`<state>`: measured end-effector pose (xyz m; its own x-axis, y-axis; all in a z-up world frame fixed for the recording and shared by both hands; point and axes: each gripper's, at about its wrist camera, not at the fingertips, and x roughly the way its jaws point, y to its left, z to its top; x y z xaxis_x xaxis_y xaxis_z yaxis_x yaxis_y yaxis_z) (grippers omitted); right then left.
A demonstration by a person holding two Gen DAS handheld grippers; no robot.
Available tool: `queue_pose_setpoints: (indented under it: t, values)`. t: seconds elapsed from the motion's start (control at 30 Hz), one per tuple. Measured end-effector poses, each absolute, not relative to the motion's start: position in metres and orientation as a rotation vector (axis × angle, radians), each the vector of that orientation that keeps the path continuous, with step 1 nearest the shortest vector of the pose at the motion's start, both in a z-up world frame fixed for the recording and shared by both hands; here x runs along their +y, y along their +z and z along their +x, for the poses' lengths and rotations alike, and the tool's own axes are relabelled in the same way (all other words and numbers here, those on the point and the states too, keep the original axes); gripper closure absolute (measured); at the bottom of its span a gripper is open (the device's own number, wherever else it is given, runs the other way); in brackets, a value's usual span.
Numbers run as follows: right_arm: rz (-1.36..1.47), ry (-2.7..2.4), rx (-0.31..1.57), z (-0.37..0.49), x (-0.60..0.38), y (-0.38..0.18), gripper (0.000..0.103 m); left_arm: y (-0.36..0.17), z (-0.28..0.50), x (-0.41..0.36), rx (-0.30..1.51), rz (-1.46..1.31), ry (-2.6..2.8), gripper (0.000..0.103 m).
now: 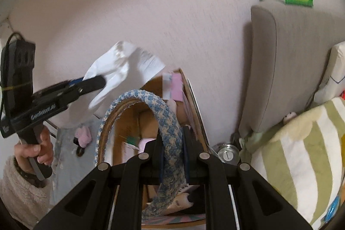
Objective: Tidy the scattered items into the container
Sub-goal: 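Carry both items into the cardboard box and open both grippers, then move both tools back toward the pink hair tie and brown hair tie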
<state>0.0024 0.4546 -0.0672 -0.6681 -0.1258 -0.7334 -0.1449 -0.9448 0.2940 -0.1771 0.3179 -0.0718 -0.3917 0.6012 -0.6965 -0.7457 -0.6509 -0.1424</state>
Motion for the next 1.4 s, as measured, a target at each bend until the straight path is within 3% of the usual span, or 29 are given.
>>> queue_pose_setpoints:
  t: [0.1, 0.17, 0.2, 0.23, 0.27, 0.37, 0.43, 0.7, 0.83, 1.27, 1.4]
  values:
    - [-1.316, 2.806, 0.534, -0.005, 0.453, -0.084, 0.09, -0.09, -0.186, 0.328, 0.246, -0.98, 2.061, 0.083]
    - [-1.404, 2.798, 0.538, -0.012, 0.447, -0.091, 0.089, -0.1, -0.19, 0.329, 0.257, -1.019, 2.064, 0.061]
    - [-1.478, 2.78, 0.524, -0.018, 0.445, -0.099, 0.088, -0.105, -0.192, 0.332, 0.264, -1.037, 2.07, 0.032]
    - [-1.525, 2.745, 0.47, -0.023, 0.442, -0.107, 0.08, -0.108, -0.193, 0.332, 0.266, -1.047, 2.089, 0.014]
    - [-1.546, 2.73, 0.421, -0.024, 0.439, -0.111, 0.069, -0.109, -0.192, 0.329, 0.261, -1.044, 2.104, 0.01]
    - [-1.553, 2.78, 0.396, -0.026, 0.433, -0.114, 0.053, -0.109, -0.193, 0.317, 0.231, -1.048, 2.118, 0.008]
    - [-1.564, 2.788, 0.351, -0.026, 0.429, -0.115, 0.049, -0.108, -0.195, 0.309, 0.24, -1.07, 2.147, 0.008]
    - [-1.426, 2.758, -0.117, -0.008, 0.404, -0.101, 0.048, -0.088, -0.192, 0.263, 0.164, -1.073, 2.184, 0.008]
    - [-1.293, 2.77, -0.255, 0.006, 0.395, -0.085, 0.038, -0.078, -0.187, 0.248, 0.143, -1.051, 2.209, 0.008]
    - [-1.113, 2.91, -0.113, 0.008, 0.367, -0.036, 0.035, -0.044, -0.154, 0.179, 0.199, -0.981, 2.35, 0.008]
    - [-1.108, 2.965, 0.008, -0.002, 0.352, -0.028, 0.035, -0.041, -0.146, 0.143, 0.193, -0.992, 2.408, 0.008]
